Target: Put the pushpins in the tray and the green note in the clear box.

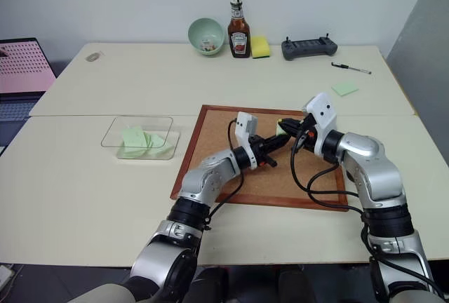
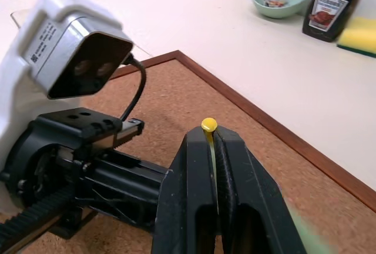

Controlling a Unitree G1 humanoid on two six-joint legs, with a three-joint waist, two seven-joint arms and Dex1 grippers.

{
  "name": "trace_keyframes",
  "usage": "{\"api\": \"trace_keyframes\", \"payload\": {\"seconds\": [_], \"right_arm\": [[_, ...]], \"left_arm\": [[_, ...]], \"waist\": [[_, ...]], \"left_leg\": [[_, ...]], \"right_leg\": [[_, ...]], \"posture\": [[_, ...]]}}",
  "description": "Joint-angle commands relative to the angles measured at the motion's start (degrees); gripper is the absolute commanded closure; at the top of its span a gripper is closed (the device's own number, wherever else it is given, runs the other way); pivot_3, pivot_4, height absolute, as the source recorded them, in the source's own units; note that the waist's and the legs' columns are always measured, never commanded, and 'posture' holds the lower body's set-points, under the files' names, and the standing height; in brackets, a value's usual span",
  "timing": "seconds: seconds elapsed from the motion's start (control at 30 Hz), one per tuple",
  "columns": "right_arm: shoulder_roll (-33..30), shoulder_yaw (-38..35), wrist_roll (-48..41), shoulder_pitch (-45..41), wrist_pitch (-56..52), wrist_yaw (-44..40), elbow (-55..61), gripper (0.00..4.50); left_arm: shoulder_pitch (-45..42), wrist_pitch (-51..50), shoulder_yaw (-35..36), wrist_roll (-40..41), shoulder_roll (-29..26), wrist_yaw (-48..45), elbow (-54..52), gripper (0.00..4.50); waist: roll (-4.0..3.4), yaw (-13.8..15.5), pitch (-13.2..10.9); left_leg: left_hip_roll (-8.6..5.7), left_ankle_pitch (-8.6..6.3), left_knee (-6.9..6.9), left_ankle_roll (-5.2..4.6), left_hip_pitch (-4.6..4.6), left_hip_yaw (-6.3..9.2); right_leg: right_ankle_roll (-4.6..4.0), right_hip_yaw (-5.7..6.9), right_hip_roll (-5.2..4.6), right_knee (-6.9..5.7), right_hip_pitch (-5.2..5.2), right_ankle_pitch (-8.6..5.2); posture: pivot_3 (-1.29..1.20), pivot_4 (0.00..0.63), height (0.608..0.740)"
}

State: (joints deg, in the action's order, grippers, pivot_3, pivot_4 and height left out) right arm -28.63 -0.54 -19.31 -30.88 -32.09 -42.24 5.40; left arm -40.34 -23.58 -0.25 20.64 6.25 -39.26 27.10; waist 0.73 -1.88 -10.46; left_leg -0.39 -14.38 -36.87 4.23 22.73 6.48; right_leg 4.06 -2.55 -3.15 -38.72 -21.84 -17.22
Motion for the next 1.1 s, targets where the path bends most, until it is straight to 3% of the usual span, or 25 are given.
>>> {"api": "trace_keyframes", "payload": {"seconds": [0.03, 0.6, 0.83, 1.1], "right_arm": [[0.2, -2.7, -3.0, -1.4, -1.8, 0.7, 2.6, 4.50], [-0.7, -8.4, -10.1, -1.8, -7.1, 3.7, 4.2, 4.50], [-12.9, -11.0, -5.8, 4.4, -3.8, 0.1, 5.8, 4.50], [-28.9, -12.1, 4.2, 19.3, 5.9, -6.6, 5.6, 4.50]], "left_arm": [[-0.3, -0.4, 0.9, 1.6, 0.2, 0.5, -1.6, 4.48], [0.1, -1.4, 0.4, 1.1, -0.1, 1.9, -1.6, 4.48], [1.3, -0.7, -1.8, -1.1, -1.7, 2.3, -2.5, 4.48], [2.3, -1.6, -3.9, -2.6, -3.0, 3.2, -5.6, 4.48]], "waist": [[0.00, 0.0, 0.0], [0.00, 0.0, 0.0], [0.00, 0.1, 0.0], [0.01, 0.1, 0.0]], "left_leg": [[0.00, 0.00, 0.00, 0.00, 0.00, 0.00], [-0.01, 0.00, -0.02, 0.00, 0.01, -0.02], [-0.03, 0.00, -0.03, -0.01, 0.05, -0.02], [-0.05, -0.01, -0.05, -0.01, 0.06, -0.05]], "right_leg": [[0.00, 0.00, 0.00, -0.01, -0.01, 0.00], [0.00, -0.02, 0.00, -0.04, -0.01, 0.00], [0.00, -0.01, -0.01, -0.02, -0.02, 0.00], [0.01, -0.04, -0.03, -0.01, -0.01, 0.00]], "posture": [[0.00, 0.150, 0.740], [0.00, 0.150, 0.740], [0.00, 0.150, 0.740], [0.00, 0.150, 0.740]]}}
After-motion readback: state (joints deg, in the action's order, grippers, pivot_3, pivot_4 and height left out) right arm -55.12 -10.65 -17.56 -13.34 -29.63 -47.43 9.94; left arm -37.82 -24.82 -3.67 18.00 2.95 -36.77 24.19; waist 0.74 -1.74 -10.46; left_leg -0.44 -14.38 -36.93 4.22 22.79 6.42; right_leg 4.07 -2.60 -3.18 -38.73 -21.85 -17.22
